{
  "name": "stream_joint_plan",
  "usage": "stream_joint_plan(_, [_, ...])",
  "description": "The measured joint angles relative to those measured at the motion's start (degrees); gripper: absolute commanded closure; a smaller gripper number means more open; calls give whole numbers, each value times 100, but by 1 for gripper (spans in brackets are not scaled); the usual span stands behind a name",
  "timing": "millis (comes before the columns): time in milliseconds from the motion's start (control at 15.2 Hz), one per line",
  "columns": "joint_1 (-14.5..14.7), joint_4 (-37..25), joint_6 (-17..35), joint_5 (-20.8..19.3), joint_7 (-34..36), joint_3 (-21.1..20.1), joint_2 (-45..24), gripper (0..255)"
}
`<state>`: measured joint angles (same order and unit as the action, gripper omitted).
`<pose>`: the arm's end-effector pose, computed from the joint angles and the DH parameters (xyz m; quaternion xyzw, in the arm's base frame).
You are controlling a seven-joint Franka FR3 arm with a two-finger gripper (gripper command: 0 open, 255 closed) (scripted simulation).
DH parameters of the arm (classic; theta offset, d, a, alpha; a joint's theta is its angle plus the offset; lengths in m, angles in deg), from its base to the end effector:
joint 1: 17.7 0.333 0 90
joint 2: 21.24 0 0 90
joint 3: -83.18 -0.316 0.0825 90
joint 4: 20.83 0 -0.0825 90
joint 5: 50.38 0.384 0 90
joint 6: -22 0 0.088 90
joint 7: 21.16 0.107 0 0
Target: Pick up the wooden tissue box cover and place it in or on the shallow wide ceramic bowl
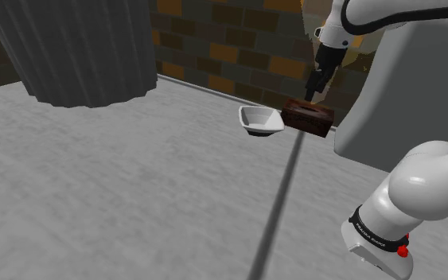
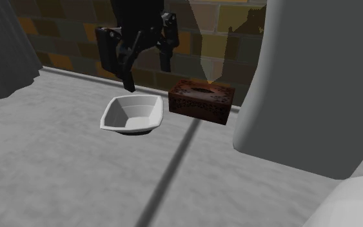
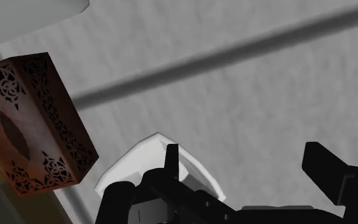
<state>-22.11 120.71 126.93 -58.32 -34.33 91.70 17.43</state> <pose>0.3406 -0.0958 0.5194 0.9991 0.0343 0.0113 0.0238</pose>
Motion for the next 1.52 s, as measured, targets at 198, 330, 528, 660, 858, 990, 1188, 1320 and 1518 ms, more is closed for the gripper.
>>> stream_joint_plan(198, [-105, 22, 430, -128, -351, 362, -386, 0])
stream_joint_plan(330, [-157, -91, 595, -173, -586, 582, -648, 0])
stream_joint_plan(528, [-227, -179, 1008, -211, -982, 963, -1129, 0])
stream_joint_plan(660, [-239, -360, 1235, -169, -1253, 1201, -1531, 0])
stream_joint_plan(858, [-248, -673, 1531, -18, -1703, 1552, -2147, 0])
stream_joint_plan(990, [-262, -830, 1727, 122, -2009, 1760, -2519, 0])
stream_joint_plan(1188, [-271, -1279, 1942, 501, -2541, 2047, -3253, 0])
stream_joint_plan(1320, [-323, -1574, 2033, 791, -2913, 2191, -3713, 0])
stream_joint_plan(1518, [-449, -2014, 2104, 1245, -3407, 2295, -4362, 0])
